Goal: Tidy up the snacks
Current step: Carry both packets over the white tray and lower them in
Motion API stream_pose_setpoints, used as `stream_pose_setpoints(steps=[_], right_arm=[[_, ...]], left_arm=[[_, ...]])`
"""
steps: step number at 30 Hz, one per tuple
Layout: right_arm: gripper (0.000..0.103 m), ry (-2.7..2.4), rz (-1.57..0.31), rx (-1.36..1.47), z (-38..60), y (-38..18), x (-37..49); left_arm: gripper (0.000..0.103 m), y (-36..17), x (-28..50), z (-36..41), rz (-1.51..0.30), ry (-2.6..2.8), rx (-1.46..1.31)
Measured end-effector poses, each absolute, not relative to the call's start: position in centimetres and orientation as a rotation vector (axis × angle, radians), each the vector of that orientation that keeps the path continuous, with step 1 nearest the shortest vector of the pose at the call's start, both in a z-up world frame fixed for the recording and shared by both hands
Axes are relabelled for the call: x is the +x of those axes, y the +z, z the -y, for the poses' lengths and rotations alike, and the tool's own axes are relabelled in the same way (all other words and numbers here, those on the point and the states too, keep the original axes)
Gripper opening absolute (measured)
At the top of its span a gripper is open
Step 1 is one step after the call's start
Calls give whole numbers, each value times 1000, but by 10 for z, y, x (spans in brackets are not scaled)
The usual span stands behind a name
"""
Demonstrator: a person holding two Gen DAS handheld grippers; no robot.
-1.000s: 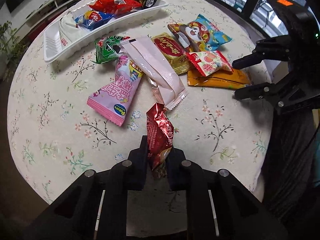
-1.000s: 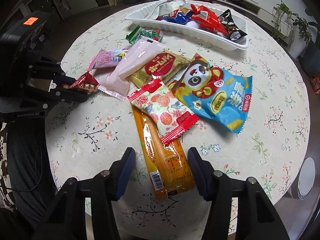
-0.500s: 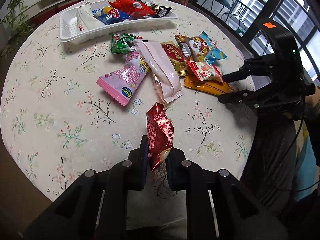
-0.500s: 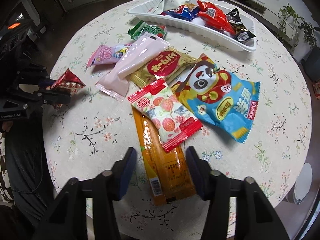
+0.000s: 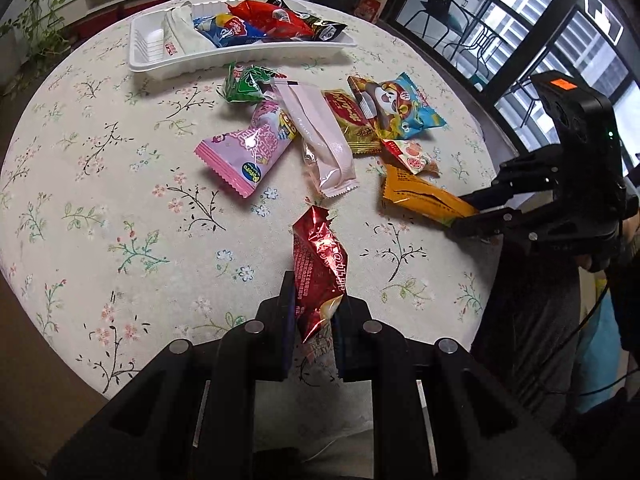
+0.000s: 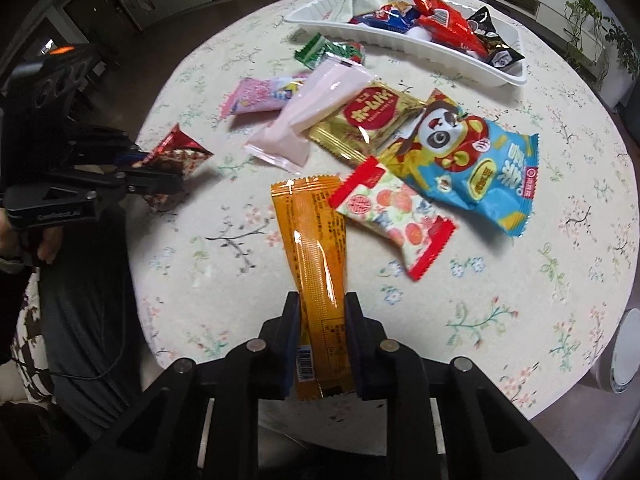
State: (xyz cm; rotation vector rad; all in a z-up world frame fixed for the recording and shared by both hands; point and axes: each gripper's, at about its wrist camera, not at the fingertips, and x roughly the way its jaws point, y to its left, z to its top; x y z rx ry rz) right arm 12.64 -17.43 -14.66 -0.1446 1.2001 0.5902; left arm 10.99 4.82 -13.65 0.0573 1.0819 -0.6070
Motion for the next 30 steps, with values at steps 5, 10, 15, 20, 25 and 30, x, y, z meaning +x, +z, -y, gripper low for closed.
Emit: stream_pose_setpoints(steps=[5,10,15,20,25,30], right_arm=[[23,657,-1157,-25,178,-132,117],[23,725,-1107,59,177,-114,109],[23,727,-1067,116,183,-101,113],[23,671,-1013,197,207,-89,129],[23,609,-955,256,233,-69,145],[23,573,-888,295,248,-43,171]], left_arm=[[13,-131,106,-58,-1062,-612,2],[13,-121,106,-65,-1035,-612,-42],[13,-109,108,-68,-1002,-614,-79],[13,-89,120,-76,-956,-602,-117],[13,-58,144,-88,-895,-567,-135],[13,-25,179,-90,-841,-548,-133]])
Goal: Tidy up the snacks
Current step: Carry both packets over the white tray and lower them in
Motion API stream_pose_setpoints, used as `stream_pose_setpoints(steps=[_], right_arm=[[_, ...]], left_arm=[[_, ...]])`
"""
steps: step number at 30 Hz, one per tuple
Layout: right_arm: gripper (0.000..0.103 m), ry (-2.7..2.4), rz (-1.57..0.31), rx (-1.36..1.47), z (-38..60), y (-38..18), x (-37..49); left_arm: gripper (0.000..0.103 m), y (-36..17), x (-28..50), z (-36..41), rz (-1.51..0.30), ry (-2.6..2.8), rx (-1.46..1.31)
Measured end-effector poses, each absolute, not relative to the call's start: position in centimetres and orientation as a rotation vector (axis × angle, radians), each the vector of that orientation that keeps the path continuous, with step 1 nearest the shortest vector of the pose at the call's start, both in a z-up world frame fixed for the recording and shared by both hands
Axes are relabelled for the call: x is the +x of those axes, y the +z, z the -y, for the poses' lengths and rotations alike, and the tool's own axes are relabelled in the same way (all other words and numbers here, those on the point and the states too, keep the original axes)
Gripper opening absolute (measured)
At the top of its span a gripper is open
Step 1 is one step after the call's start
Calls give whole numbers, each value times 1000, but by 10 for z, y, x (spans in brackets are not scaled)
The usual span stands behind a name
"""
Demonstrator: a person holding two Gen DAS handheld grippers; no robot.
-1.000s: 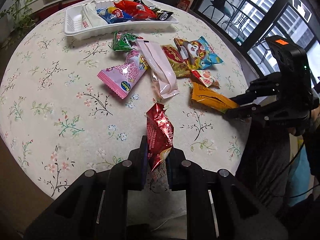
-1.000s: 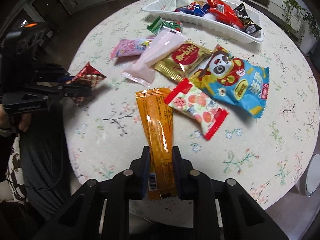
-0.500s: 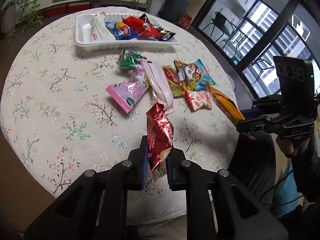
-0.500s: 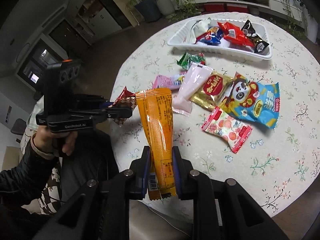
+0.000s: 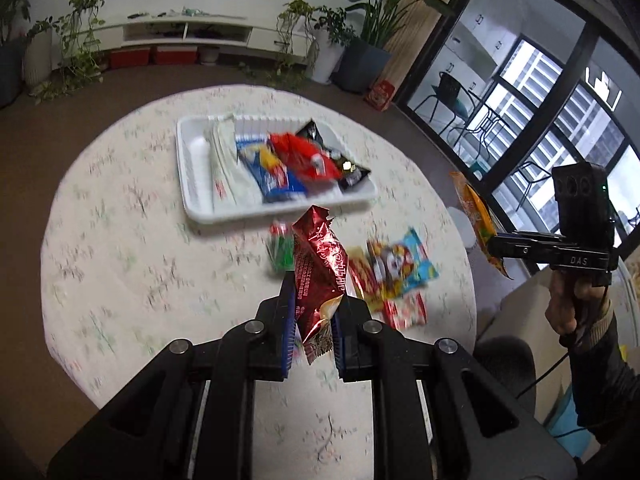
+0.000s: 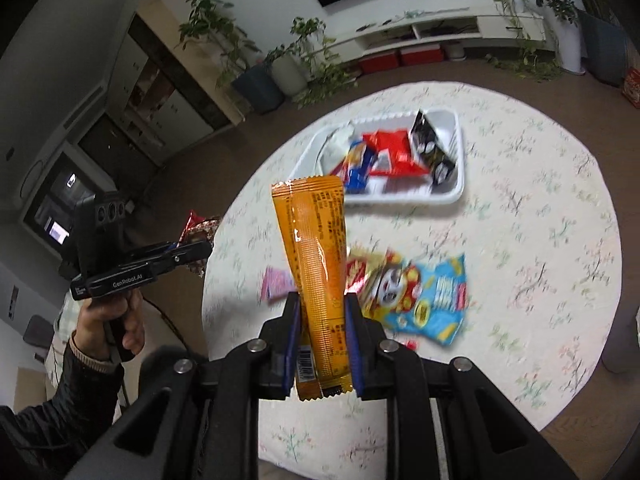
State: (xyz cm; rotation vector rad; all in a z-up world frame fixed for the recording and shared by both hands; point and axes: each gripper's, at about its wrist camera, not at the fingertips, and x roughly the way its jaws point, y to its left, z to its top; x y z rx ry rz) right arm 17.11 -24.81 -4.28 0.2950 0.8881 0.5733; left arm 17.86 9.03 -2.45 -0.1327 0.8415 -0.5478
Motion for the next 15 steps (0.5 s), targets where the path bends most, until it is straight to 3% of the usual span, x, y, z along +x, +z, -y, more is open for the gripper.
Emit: stream_pose_setpoints(steps=[10,15], right_arm=[[23,493,-786,298,244,10,256],[23,465,-823,252,221,4,304]], left_arm=[[13,23,279,-72,-804,-500,-142],[13,18,329,-52,-825,-478,-128]])
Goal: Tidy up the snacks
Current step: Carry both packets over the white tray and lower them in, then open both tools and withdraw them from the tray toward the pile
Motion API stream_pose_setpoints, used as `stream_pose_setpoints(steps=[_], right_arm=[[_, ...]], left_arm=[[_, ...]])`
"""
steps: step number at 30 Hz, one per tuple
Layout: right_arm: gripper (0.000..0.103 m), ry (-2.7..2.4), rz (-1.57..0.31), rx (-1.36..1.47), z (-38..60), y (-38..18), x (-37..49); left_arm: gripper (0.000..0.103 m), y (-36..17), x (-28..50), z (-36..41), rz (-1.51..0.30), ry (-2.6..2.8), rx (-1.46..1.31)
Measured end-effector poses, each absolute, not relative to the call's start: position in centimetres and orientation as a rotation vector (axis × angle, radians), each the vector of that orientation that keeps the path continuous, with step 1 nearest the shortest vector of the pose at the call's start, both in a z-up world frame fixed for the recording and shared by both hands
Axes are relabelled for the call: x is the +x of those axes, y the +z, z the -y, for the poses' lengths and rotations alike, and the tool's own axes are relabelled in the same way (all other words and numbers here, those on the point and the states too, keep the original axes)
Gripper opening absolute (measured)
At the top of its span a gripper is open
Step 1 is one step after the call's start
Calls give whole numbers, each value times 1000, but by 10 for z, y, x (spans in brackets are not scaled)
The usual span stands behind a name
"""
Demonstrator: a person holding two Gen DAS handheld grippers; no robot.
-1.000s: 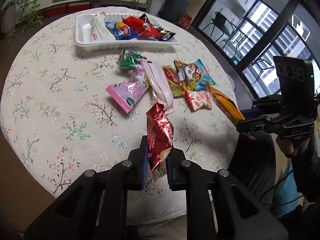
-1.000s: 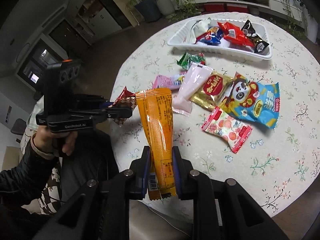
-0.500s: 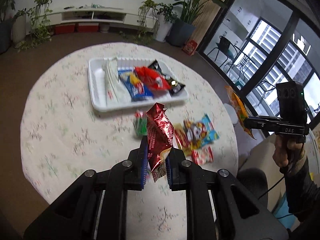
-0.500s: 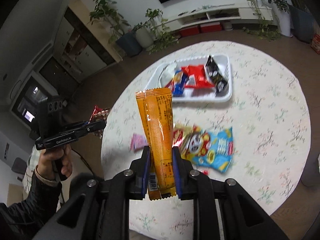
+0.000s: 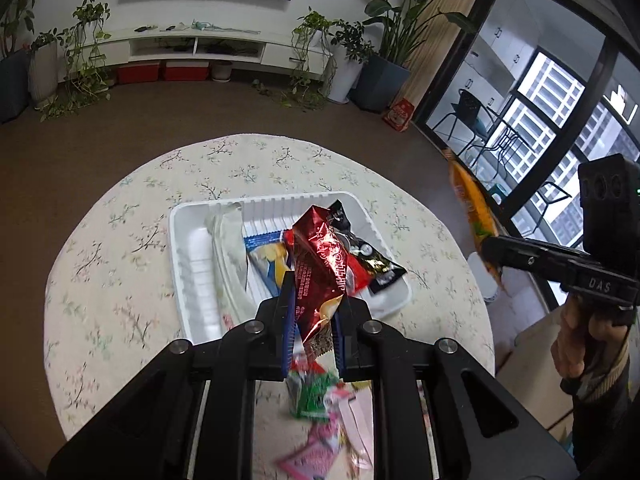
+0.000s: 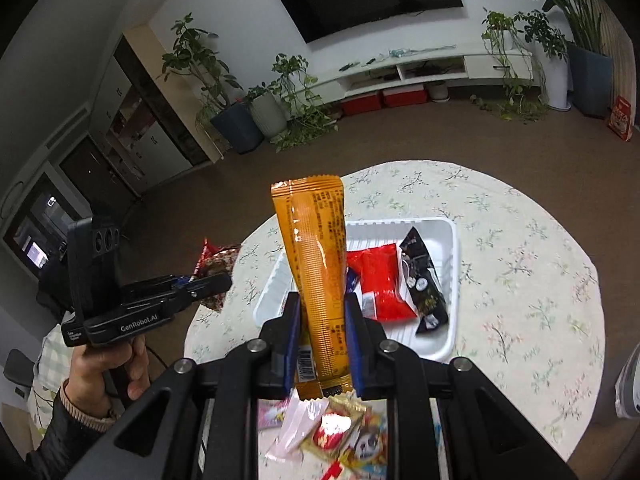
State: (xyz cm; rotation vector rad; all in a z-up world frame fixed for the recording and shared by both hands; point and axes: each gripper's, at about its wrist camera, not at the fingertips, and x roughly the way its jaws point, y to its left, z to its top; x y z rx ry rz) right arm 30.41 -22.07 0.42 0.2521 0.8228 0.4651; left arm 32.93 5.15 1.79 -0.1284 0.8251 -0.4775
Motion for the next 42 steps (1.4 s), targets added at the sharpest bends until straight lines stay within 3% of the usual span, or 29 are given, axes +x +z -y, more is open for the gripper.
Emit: stream_pose_setpoints(steps=[14,25,31,42], right_arm=[[23,297,-1002,157,200,-80,394],[23,254,-1030,128,198,-102,410],[32,258,-1040,104,193,-106,412],[40,244,-1032,87,194,-103,408]], left_arm=[[14,-69,424,-17,-940,-415,-88],[14,-99,449,2,-961,-397,-71],[15,-107,450,3,-960,-383,-64],[18,-107,439,-4,-961,-336,-53]])
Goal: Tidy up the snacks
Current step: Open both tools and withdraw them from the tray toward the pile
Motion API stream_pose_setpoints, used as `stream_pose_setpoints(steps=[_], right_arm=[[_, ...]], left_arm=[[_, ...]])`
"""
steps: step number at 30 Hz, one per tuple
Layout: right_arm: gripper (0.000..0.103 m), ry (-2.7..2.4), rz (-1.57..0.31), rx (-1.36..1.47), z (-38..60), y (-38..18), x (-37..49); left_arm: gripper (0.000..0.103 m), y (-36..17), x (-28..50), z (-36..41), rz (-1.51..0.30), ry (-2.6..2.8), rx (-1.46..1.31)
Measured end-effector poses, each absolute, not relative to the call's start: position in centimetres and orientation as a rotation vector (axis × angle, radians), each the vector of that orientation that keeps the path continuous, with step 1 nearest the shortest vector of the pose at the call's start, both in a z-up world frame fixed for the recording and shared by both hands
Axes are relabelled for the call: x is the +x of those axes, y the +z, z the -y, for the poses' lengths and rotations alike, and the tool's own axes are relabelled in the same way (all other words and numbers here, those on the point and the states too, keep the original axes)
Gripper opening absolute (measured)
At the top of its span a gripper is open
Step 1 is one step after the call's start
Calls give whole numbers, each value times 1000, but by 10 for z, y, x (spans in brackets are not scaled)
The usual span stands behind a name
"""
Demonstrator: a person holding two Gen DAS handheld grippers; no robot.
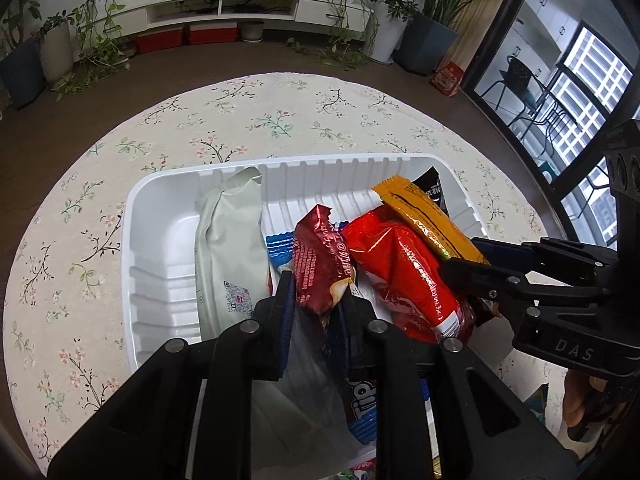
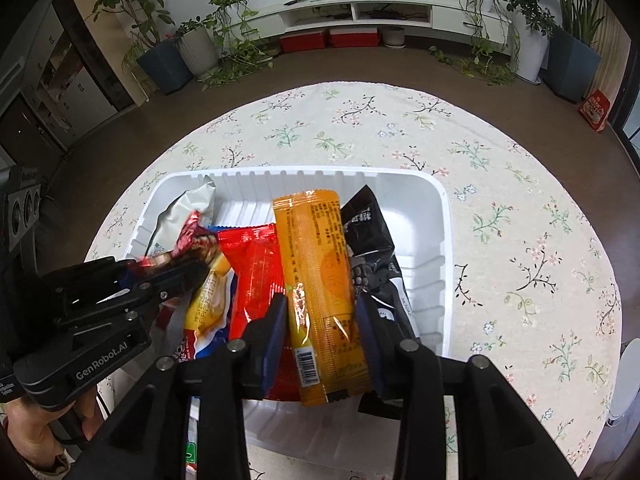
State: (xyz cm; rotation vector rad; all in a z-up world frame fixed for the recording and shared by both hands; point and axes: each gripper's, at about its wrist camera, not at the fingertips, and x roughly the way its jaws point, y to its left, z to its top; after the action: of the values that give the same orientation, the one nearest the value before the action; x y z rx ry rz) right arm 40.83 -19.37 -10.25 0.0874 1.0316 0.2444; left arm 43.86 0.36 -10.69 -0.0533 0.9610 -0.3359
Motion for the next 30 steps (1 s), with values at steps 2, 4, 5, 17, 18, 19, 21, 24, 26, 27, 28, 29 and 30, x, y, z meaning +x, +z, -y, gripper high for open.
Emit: stream_pose_setpoints(steps=[2,4,5,17,18,19,21,24,26,27,28,29,30], right_arm=[[41,246,-1027,77,193,-101,405],[50,236,-1020,66,193,-98,401],[58,233,-1013,66,195,-97,399],[73,264,-927,114,211,-65,359],[76,275,-917,124,213,-62,352],[78,286,-905,137,215,-60,346],[84,323,-864,175,220,-54,328],[93,389,-792,230,230,-47,293],[93,418,-752,257,235,-46,267],[93,429,-739,266,237,-46,254],[93,434,-735,269,239,-48,243],[93,433,-736,271,241,-50,230],[93,428,-739,276,245,-53,220]], left_arm=[[24,-105,438,-3,-953,-331,-56],[46,-102,435,-3,-942,-330,-59],[54,-100,433,-4,-936,-331,-59],[85,-66,377,-11,-847,-358,5],[92,-62,369,-14,-834,-363,7],[95,-59,362,-17,-820,-365,10],[98,-53,343,-22,-790,-375,19],[103,-48,307,-26,-733,-380,79],[103,-50,284,-31,-728,-390,95],[103,-52,275,-34,-737,-398,89],[103,-55,267,-38,-749,-400,82],[103,-59,259,-41,-768,-395,82],[103,-65,251,-43,-799,-396,91]])
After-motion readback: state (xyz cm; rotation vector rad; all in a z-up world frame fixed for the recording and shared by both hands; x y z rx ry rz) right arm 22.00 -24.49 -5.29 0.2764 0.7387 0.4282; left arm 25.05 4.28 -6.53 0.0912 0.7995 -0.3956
